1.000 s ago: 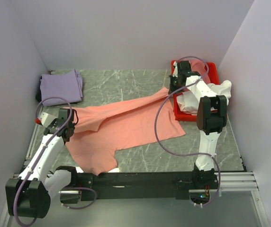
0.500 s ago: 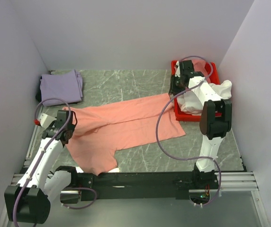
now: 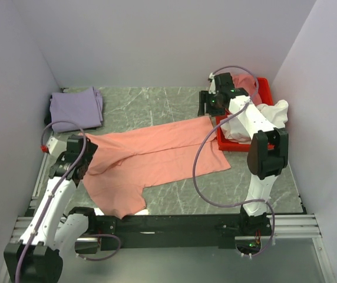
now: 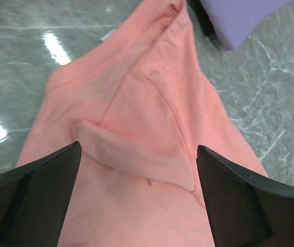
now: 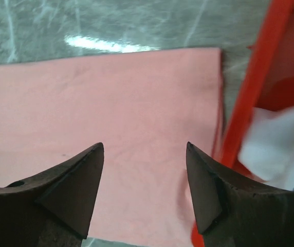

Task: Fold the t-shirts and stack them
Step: Fold the tshirt

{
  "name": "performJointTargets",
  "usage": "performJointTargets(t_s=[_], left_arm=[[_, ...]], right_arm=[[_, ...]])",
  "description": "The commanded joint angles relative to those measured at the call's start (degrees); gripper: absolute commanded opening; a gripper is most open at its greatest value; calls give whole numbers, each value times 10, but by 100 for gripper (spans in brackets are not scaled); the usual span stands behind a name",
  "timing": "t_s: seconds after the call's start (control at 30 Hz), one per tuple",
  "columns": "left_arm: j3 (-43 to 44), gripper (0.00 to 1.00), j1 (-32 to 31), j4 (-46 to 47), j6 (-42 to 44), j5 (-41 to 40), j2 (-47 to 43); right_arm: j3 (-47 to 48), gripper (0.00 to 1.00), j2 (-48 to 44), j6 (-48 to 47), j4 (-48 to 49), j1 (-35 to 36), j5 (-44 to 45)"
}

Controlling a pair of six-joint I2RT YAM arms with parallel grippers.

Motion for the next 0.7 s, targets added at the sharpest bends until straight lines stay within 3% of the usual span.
performJointTargets(t_s=[0.0,0.1,0.37,0.47,0.57,0.67], left_arm=[[26,99,3,105,44,43,64],[34,100,20,158,69,95,138],[19,99,112,282,117,251,274],[16,99,120,299,119,267,289],[18,100,125,295,127,261,299],[16,100,132,292,132,254,299]], right_arm=[[18,73,-12,7,11,30,-4],[17,78,7,22,18,59,-10],[-90,80,-36,50,145,241,-43],[-109,80,-32,81,207,295,-61],[-104,80,-9,106,250,379,-17],[-88,75,24,141,291,403,-7]])
